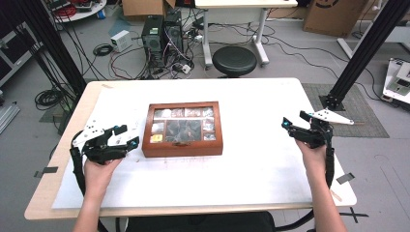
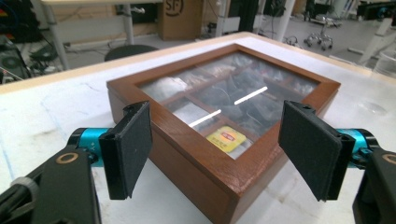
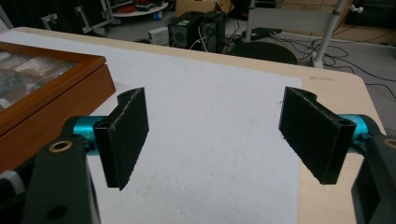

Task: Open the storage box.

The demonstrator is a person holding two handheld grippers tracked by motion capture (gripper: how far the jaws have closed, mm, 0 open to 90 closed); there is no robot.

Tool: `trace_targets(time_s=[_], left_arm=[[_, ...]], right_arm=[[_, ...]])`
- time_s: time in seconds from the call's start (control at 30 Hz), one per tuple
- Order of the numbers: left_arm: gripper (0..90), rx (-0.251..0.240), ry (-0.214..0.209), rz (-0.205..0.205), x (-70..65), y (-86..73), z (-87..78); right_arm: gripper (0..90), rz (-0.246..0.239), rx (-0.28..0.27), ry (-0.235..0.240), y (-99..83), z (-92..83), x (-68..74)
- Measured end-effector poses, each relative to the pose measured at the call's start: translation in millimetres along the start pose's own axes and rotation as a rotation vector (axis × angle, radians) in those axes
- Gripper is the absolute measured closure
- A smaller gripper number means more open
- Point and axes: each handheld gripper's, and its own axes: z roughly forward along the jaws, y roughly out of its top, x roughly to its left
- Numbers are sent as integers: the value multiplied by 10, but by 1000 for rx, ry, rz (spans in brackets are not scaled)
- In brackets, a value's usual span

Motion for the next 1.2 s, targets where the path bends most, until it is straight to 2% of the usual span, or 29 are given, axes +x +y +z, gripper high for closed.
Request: trace_targets(time_s=[0.07,0.13,0.4,0.47,0.67,0.8,0.97,1.2], left_arm=[[261,10,-12,-6,2,-5,13],[261,40,-32,-15,3,-20,46],[261,90,-55,-49,21,-58,88],[261,128,-56,-51,22,-78,113],[261,187,-72,-44,21,-110,167],[261,197,-81,-47,22,-126,184],[261,234,-94,-60,22,-144,219],[275,266,-109,-45,-2,-156,268]], right_arm=[[244,1,-3,-2,0,5,1],[244,2,-9,-6,0,4,1],[244,9,-28,-17,-8,-14,-9],[244,13,-30,-20,-8,-21,-6],[245,25,-38,3,-17,-18,-18],[245,24,-40,-12,-23,-19,-28],[244,36,-38,-18,-35,-21,-51],[244,45,-40,-11,-42,-15,-58]])
